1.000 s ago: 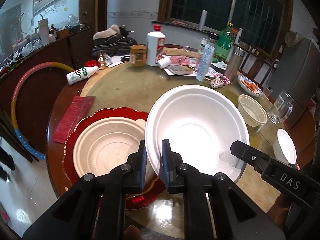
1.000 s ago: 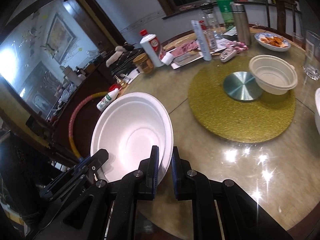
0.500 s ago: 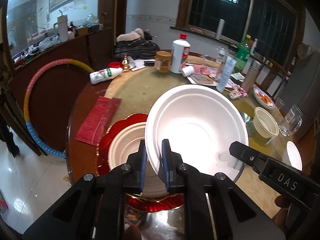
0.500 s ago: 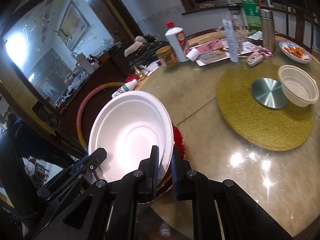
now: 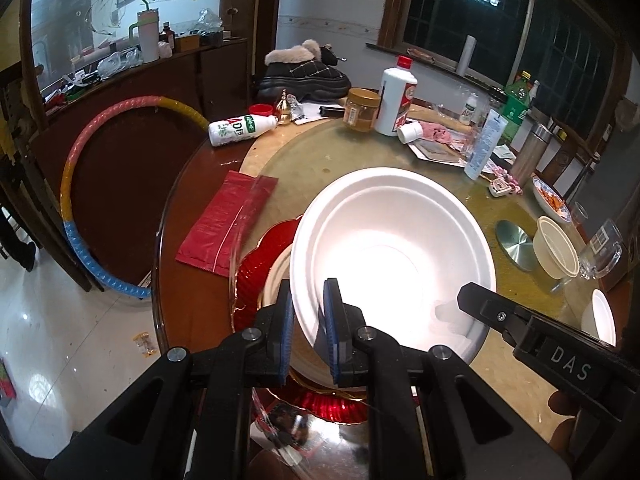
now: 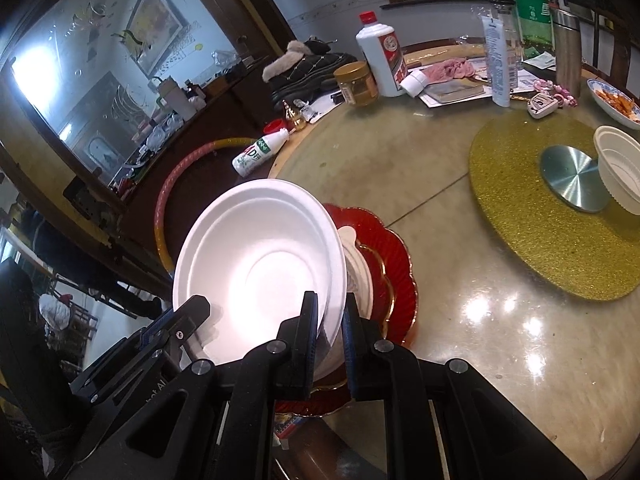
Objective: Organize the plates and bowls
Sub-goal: 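Lower the white bowl with both tools into the beige bowl on the stack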
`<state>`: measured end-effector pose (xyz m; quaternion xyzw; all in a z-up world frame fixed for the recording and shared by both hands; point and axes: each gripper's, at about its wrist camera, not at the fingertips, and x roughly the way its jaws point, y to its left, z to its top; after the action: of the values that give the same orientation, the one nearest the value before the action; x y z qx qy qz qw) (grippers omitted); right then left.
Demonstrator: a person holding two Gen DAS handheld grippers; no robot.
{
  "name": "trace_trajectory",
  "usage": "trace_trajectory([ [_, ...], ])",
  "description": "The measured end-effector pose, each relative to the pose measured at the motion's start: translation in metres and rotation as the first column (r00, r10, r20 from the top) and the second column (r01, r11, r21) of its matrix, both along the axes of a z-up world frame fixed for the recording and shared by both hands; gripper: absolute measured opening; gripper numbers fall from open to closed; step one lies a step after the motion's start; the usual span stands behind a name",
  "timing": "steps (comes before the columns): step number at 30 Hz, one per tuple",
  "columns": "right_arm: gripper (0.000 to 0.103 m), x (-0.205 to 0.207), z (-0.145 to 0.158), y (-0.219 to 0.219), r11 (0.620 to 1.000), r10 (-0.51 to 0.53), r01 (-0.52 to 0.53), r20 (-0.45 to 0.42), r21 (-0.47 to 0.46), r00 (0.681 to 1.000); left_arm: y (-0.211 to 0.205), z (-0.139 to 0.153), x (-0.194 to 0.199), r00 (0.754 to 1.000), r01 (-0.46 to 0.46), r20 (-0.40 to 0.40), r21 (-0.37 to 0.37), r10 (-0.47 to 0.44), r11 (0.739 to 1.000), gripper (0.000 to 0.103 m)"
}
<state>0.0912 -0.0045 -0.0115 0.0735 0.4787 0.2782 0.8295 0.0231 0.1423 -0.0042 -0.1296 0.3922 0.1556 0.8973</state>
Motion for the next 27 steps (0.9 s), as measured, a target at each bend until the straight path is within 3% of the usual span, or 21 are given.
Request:
trace_trajectory([
  [27, 0.011, 0.012, -0.024, 0.019, 0.998, 0.021, -0.024, -0.040, -0.057, 0.999, 0.011, -0.024, 0.005, 0.998, -0.024, -0.055, -0.002, 0.023, 1.000, 0.013],
])
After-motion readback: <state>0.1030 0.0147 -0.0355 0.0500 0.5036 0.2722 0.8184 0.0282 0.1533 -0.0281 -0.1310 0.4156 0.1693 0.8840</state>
